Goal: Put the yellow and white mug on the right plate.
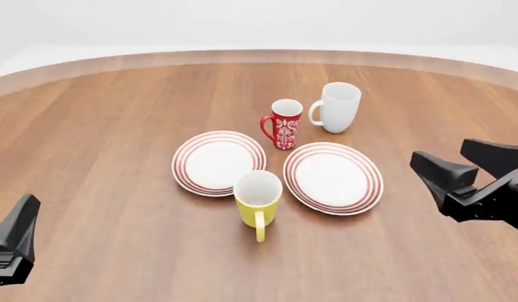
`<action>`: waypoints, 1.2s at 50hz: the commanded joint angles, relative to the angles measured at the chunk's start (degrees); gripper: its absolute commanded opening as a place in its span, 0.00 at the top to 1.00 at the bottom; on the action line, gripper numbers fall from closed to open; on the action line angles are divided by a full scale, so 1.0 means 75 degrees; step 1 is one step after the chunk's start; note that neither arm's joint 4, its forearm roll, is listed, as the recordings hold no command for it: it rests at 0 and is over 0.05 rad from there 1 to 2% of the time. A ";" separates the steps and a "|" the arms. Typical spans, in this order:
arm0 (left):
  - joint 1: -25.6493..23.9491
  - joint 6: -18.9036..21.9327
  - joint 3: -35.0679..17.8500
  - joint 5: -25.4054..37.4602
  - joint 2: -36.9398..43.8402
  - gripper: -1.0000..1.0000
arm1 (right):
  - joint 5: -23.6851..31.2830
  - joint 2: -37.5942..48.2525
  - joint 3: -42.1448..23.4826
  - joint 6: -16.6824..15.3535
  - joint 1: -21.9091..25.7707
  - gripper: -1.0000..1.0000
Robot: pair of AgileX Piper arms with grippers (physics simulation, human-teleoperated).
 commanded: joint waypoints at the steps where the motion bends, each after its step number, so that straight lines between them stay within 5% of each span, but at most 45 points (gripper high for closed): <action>1: 0.0000 0.0002 0.0000 0.0000 0.0000 0.00 | 0.1167 0.0905 -0.1606 0.0406 0.0804 0.00; 2: 0.0000 -0.0001 0.0000 0.0000 0.0001 0.00 | 0.1216 0.1035 -0.1688 0.0101 0.1022 0.00; 3: -0.0003 0.0002 0.0000 0.0000 -0.0001 0.00 | 0.1326 0.1120 -0.1815 0.0400 0.0987 0.00; 10: 0.0000 -0.0001 0.0000 0.0000 0.0000 0.00 | 0.1567 0.2003 -0.2555 0.0767 0.0979 0.00; 23: 0.0001 -0.0001 0.0000 0.0000 0.0000 0.00 | 0.2233 0.3198 -0.3717 0.0821 0.1145 0.00; 60: 0.0000 0.0000 0.0000 0.0000 0.0001 0.00 | 0.2894 0.3785 -0.4501 0.1438 0.2148 0.00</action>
